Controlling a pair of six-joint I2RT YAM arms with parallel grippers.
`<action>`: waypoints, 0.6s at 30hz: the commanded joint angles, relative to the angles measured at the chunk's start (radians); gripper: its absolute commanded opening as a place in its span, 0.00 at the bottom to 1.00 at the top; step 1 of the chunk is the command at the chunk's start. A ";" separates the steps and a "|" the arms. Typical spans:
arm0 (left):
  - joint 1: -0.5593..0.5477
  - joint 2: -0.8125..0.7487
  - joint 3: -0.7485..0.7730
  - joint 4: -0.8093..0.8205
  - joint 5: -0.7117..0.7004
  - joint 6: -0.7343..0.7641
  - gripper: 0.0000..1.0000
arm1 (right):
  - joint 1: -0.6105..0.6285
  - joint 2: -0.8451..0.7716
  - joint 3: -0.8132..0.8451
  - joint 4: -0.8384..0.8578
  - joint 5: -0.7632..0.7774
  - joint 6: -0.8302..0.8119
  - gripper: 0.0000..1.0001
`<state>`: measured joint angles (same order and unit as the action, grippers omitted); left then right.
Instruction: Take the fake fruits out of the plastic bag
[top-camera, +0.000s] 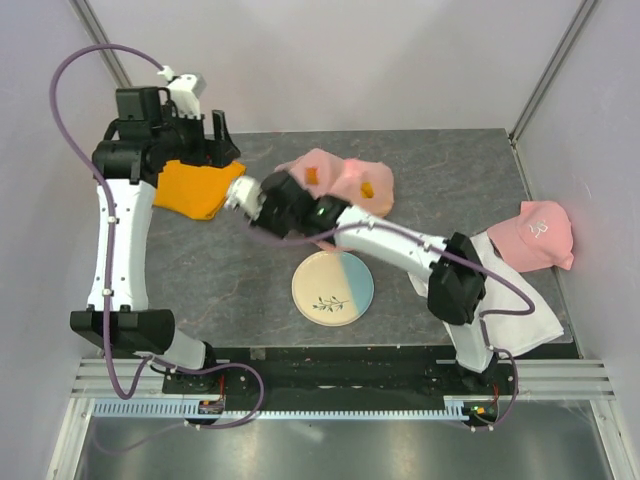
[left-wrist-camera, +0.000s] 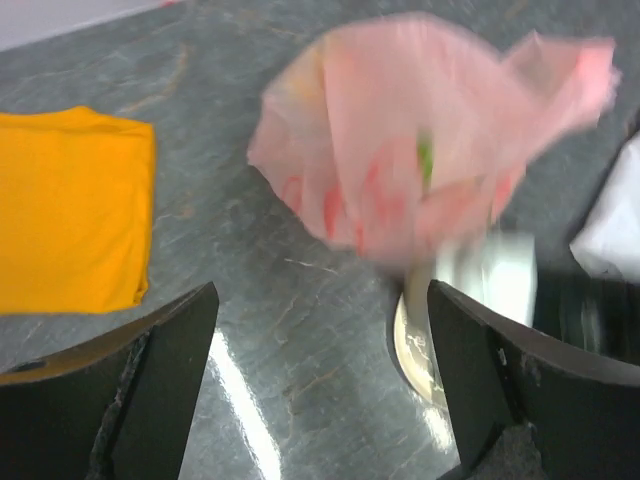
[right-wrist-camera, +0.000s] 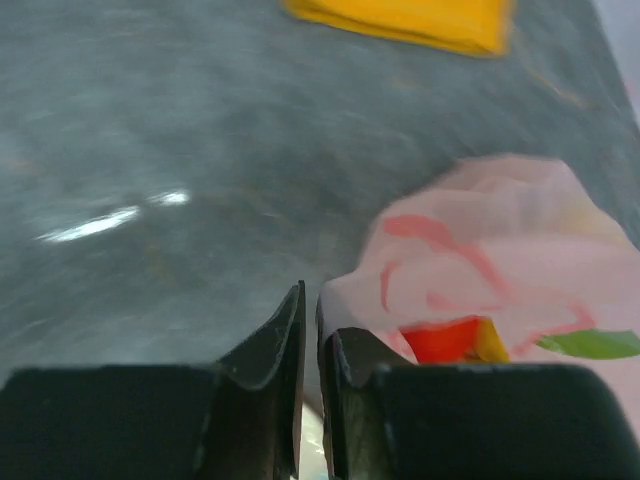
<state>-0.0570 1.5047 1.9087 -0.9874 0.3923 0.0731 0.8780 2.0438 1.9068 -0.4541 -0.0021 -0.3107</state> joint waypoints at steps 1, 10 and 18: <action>0.097 -0.055 0.038 0.049 -0.038 -0.110 0.92 | 0.145 -0.070 -0.117 0.130 0.022 -0.125 0.16; 0.086 -0.112 -0.121 0.027 0.265 0.010 0.93 | 0.142 -0.280 -0.308 -0.030 0.097 -0.085 0.98; -0.206 -0.136 -0.278 -0.037 0.189 0.163 0.99 | -0.091 -0.487 -0.344 -0.248 -0.202 0.050 0.98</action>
<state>-0.1577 1.3983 1.6886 -0.9951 0.5823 0.1287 0.8928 1.6558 1.5387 -0.6117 -0.0502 -0.3492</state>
